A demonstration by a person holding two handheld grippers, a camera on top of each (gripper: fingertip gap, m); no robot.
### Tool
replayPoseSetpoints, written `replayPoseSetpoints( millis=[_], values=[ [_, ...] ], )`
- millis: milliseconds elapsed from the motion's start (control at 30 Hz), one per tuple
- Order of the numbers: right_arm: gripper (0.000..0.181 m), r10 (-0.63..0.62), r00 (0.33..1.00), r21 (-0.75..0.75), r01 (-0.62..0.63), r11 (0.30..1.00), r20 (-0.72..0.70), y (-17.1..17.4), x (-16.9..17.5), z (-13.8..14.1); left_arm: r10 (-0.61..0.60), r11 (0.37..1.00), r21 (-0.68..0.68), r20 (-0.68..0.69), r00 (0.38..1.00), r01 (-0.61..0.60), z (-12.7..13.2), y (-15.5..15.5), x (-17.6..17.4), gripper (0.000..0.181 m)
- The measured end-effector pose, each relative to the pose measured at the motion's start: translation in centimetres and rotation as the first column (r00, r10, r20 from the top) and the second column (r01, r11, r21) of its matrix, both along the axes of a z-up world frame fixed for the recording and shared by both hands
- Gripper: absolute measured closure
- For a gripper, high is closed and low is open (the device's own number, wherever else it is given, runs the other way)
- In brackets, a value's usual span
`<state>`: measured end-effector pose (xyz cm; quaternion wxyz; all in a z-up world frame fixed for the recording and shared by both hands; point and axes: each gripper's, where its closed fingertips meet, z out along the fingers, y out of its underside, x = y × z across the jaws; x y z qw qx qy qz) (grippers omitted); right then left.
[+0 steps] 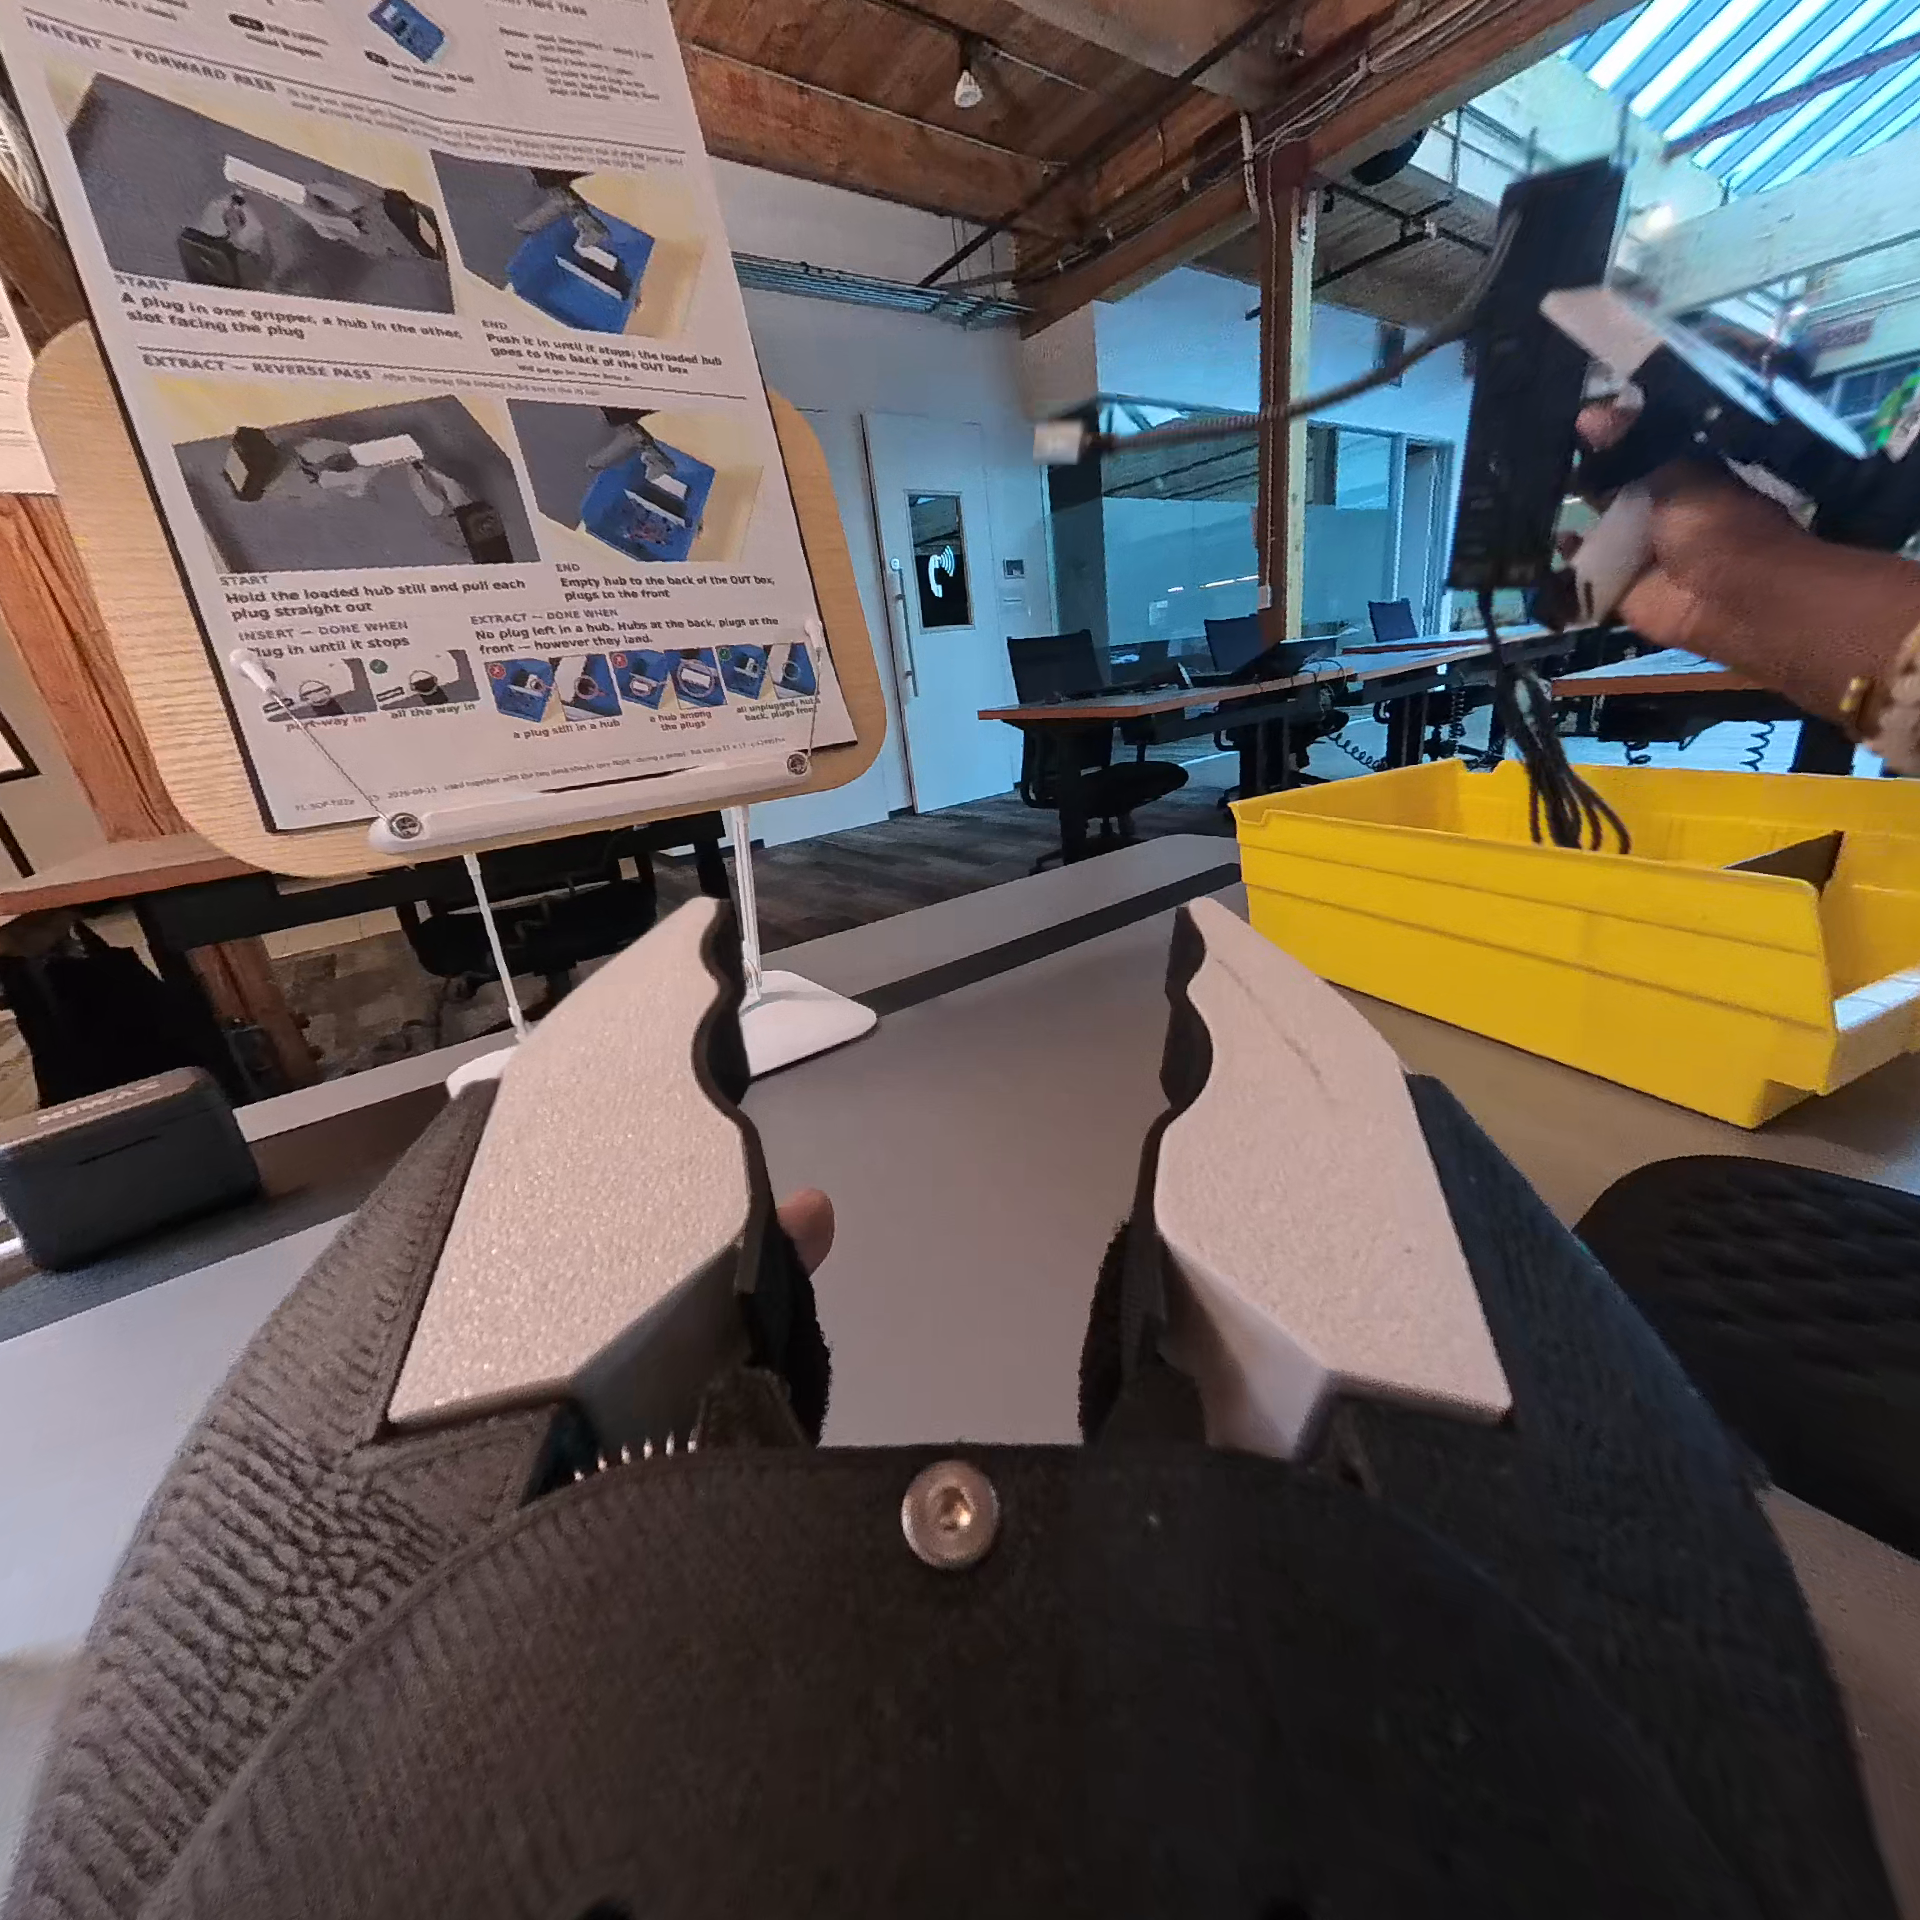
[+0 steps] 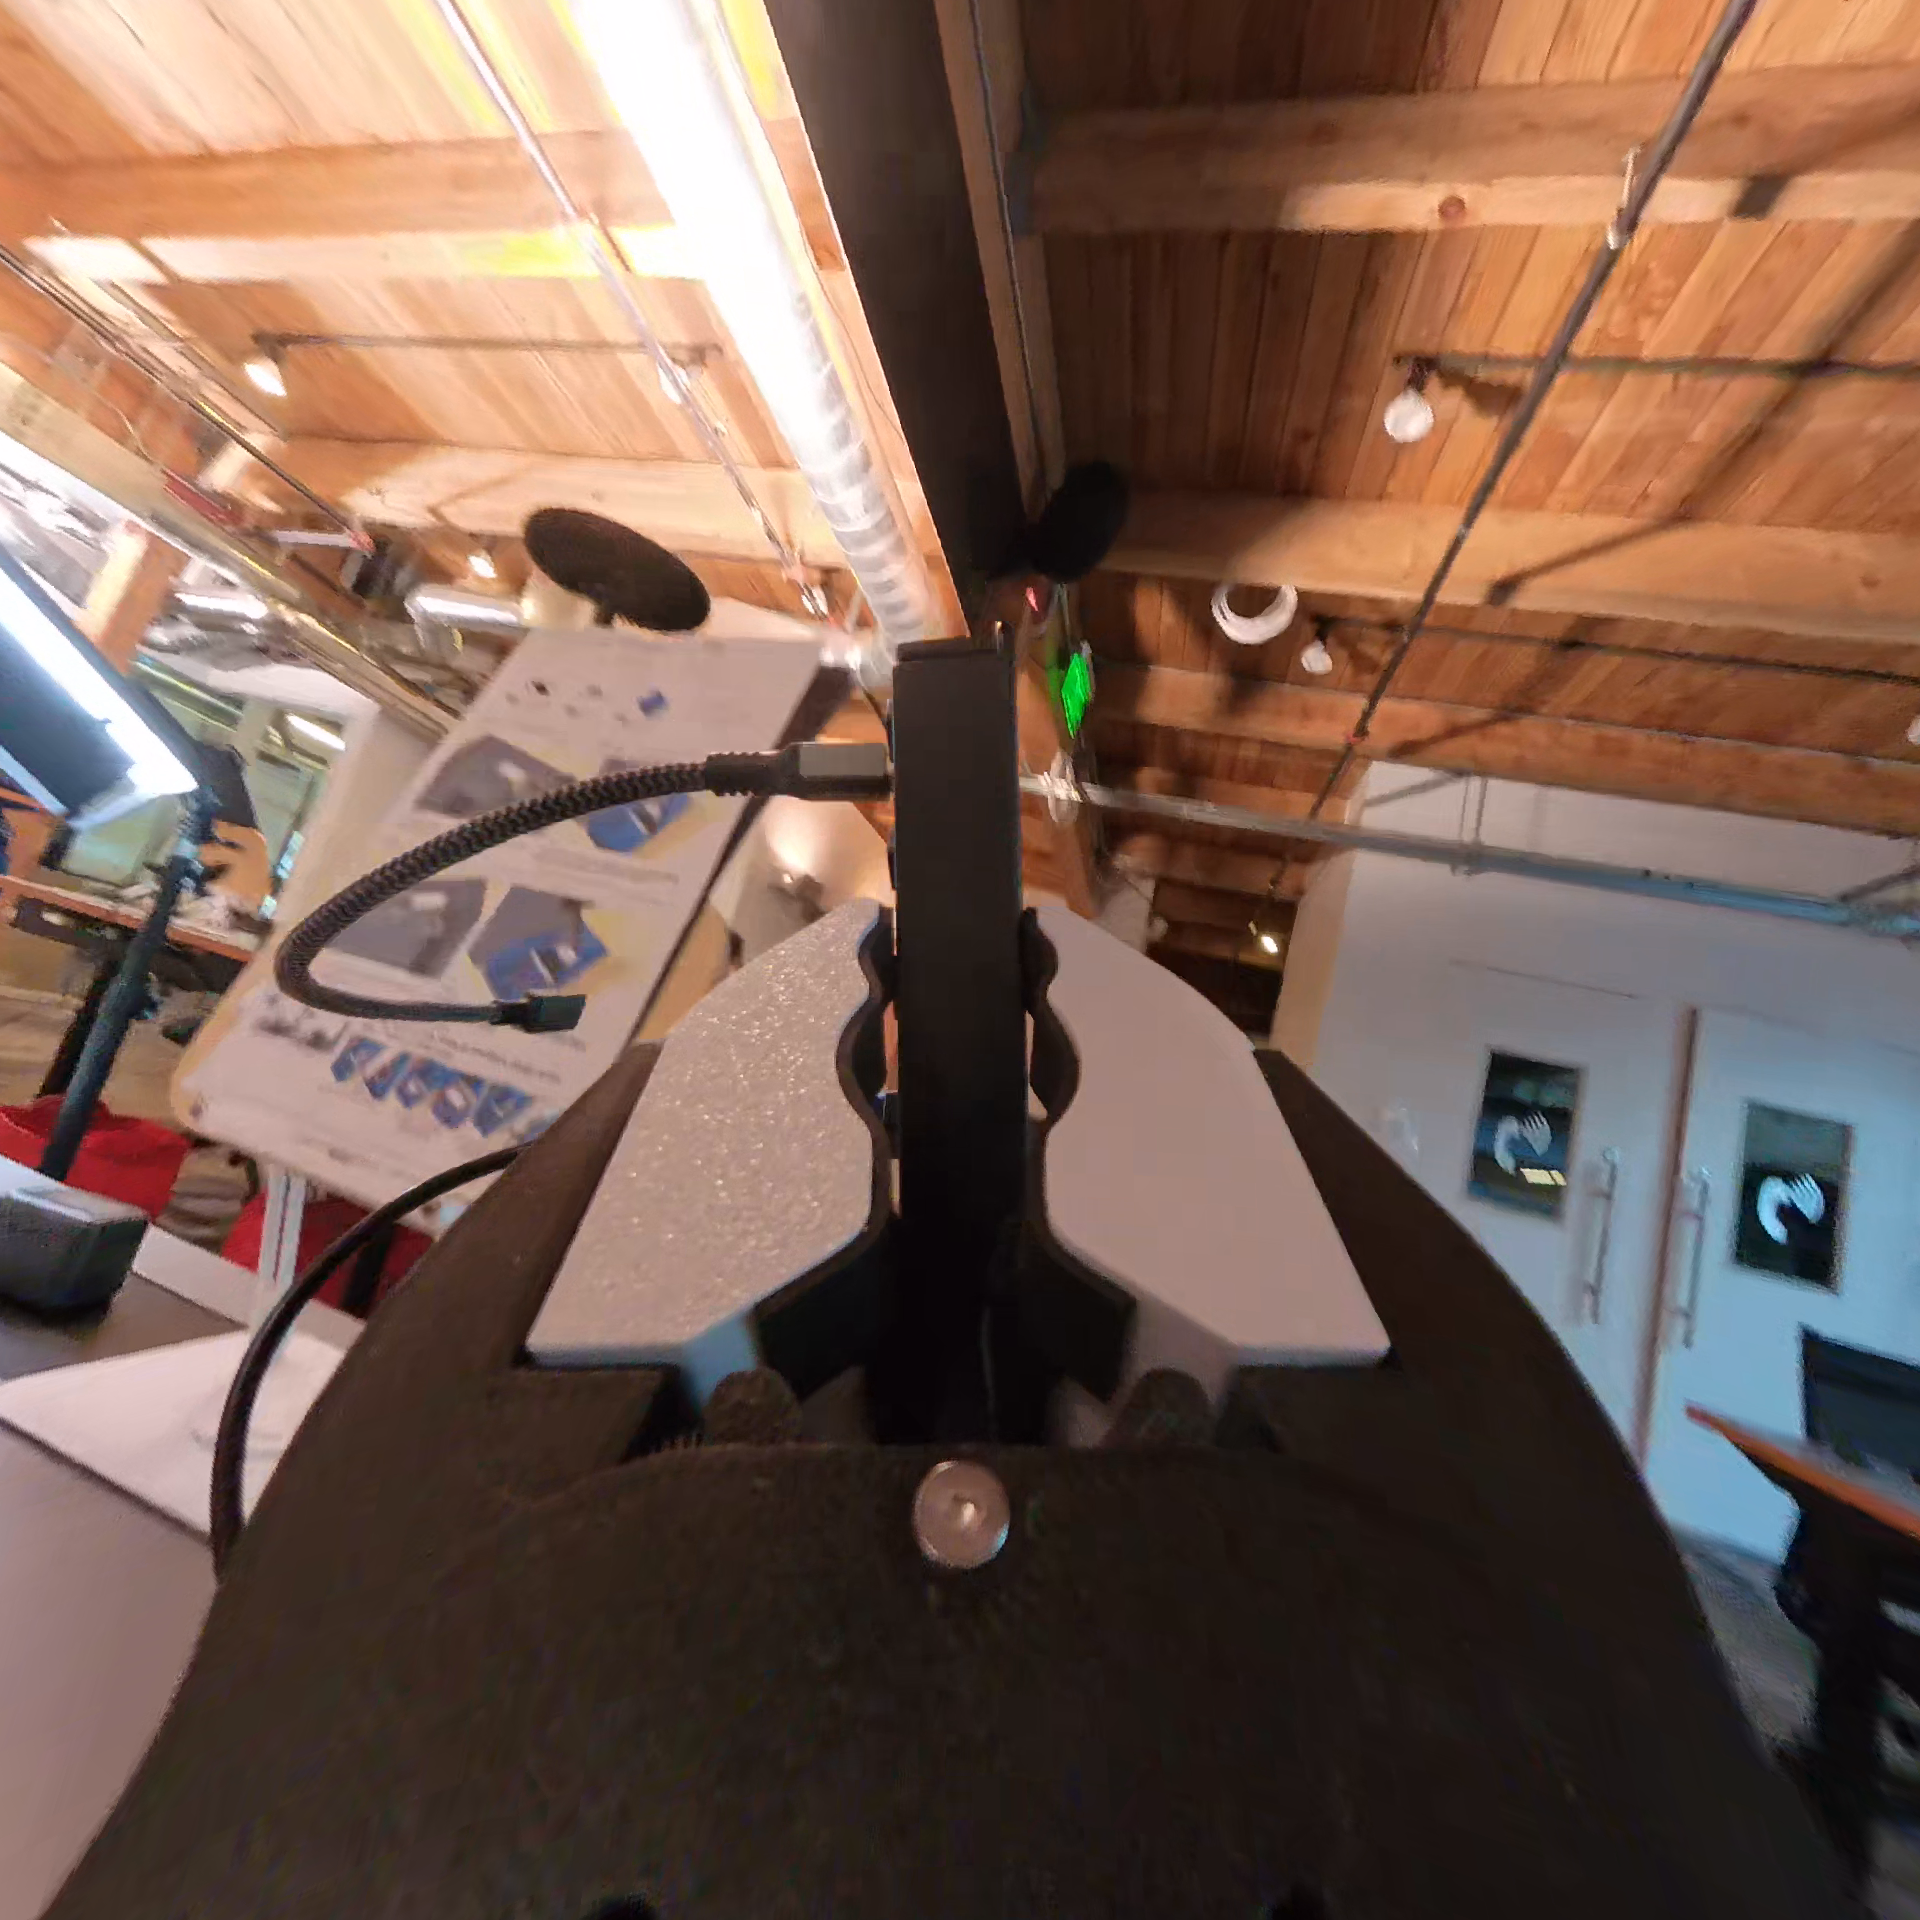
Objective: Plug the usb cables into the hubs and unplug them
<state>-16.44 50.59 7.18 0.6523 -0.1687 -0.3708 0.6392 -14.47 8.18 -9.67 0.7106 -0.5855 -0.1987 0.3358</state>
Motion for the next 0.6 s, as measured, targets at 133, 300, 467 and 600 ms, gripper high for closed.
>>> replayPoseSetpoints(
  millis=[133, 300, 467, 600],
  values=[
    [0.158, -0.166, 0.979, -0.111, 0.179, 0.977, 0.121, 2.9, 0.1, -3.5, -0.011, 1.000, -0.011, 0.000, 1.000, 0.011, -0.2, 0.3, 0.2, 0.103],
    [0.157, -0.374, 0.878, -0.098, 0.418, 0.903, 0.299, 5.5, 1.0, -6.0, -0.003, 0.998, -0.065, -0.021, 1.000, 0.001, -0.6, 0.7, 0.2, 0.104],
    [0.158, -0.417, 0.780, 0.029, 0.458, 0.888, 0.467, 4.9, 2.4, -8.4, -0.007, 0.997, -0.082, -0.025, 1.000, 0.005, -0.8, 0.9, 0.3, 0.104],
    [0.159, -0.437, 0.615, 0.180, 0.435, 0.882, 0.656, 4.4, 3.1, -12.0, -0.006, 0.996, -0.090, -0.030, 1.000, 0.003, -0.8, 0.9, 0.4, 0.105]
  ],
)
